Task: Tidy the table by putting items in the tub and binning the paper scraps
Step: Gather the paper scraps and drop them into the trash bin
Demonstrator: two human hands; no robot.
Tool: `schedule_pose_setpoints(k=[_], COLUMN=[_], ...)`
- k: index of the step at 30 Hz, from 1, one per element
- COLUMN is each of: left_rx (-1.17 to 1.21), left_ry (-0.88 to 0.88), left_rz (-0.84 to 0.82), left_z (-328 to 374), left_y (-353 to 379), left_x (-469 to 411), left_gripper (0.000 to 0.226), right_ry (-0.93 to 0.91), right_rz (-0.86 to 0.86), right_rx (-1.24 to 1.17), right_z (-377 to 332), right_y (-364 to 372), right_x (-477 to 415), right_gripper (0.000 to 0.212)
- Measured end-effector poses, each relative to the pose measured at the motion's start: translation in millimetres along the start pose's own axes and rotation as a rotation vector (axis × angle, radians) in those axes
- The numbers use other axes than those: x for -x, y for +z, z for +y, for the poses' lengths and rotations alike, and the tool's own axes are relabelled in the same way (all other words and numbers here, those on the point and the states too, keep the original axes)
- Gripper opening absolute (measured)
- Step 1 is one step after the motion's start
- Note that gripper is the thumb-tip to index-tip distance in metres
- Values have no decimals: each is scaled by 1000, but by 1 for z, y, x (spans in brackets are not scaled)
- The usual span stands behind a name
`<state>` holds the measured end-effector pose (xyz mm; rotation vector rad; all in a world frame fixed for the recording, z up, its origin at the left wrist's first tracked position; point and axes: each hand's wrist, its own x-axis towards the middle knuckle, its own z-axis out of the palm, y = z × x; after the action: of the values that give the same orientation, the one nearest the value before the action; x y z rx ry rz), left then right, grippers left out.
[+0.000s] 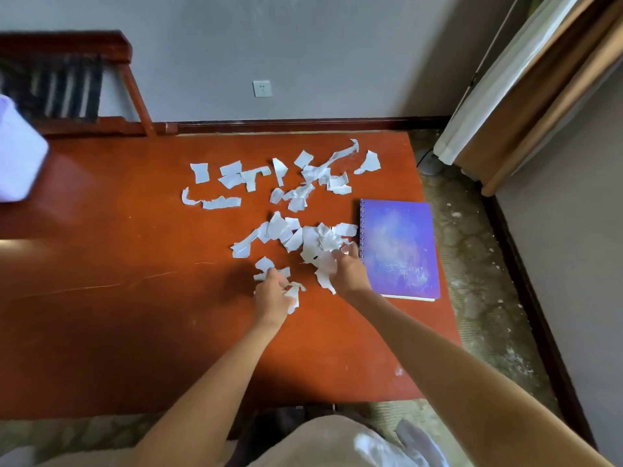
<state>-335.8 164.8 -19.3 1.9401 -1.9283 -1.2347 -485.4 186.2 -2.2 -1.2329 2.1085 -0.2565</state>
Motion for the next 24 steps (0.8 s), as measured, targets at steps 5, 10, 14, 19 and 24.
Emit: schedule_pose_setpoints(k=[5, 10, 14, 19, 24], left_rx=[-98, -183, -189, -52, 44], left_ry=[-109, -86, -74, -64, -44], left_rz=[-88, -94, -61, 31, 68], left_z=[-8, -9, -12, -14, -15], left_y=[-23, -23, -17, -18, -25], left_x=[-20, -27, -25, -19, -19], left_gripper=[88, 49, 51, 49, 20], right_ry=[28, 110, 165, 132, 162], right_rz=[-16, 23, 7, 16, 121], right_rx=[57, 97, 38, -45, -217], right_z=[-2, -2, -3, -5, -4], right_y=[15, 21, 23, 23, 13], right_x=[-11, -17, -15, -8, -9], right_gripper=[69, 61, 26, 16, 32])
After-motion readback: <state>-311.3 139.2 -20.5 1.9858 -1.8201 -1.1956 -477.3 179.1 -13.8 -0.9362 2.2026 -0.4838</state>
